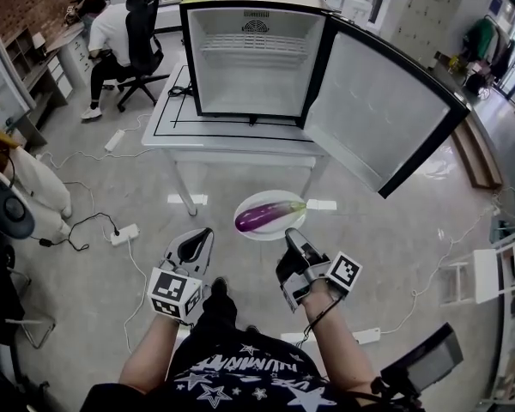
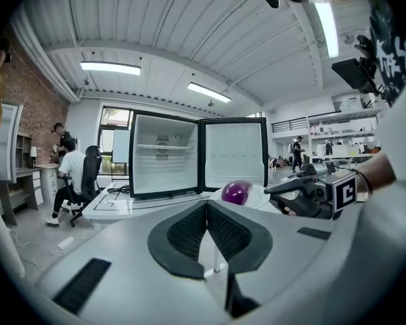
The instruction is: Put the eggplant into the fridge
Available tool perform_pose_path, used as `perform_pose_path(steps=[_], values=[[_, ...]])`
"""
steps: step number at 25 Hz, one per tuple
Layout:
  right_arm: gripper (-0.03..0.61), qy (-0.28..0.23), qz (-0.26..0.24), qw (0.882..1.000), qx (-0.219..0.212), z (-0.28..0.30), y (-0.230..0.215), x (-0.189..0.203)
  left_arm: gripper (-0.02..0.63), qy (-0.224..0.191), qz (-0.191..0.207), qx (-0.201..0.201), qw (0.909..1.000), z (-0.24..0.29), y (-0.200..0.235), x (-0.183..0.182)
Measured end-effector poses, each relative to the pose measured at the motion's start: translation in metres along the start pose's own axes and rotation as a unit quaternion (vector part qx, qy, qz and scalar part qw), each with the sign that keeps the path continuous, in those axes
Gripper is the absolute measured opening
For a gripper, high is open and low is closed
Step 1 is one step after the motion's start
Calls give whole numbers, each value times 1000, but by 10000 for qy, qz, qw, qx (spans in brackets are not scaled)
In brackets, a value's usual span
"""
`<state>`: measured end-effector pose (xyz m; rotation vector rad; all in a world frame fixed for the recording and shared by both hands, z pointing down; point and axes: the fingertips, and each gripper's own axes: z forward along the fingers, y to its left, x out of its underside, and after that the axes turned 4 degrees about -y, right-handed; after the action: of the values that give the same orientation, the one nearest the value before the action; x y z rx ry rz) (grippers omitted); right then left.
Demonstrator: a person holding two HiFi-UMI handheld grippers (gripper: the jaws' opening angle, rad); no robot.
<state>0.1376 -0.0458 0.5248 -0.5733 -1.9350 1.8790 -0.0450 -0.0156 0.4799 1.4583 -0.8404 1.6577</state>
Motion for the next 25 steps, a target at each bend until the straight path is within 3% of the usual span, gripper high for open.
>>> perform_pose_path(steps=[25], values=[[20, -310, -230, 9991, 157, 183, 6, -27, 9, -113, -127, 419, 9990, 122, 159, -26]])
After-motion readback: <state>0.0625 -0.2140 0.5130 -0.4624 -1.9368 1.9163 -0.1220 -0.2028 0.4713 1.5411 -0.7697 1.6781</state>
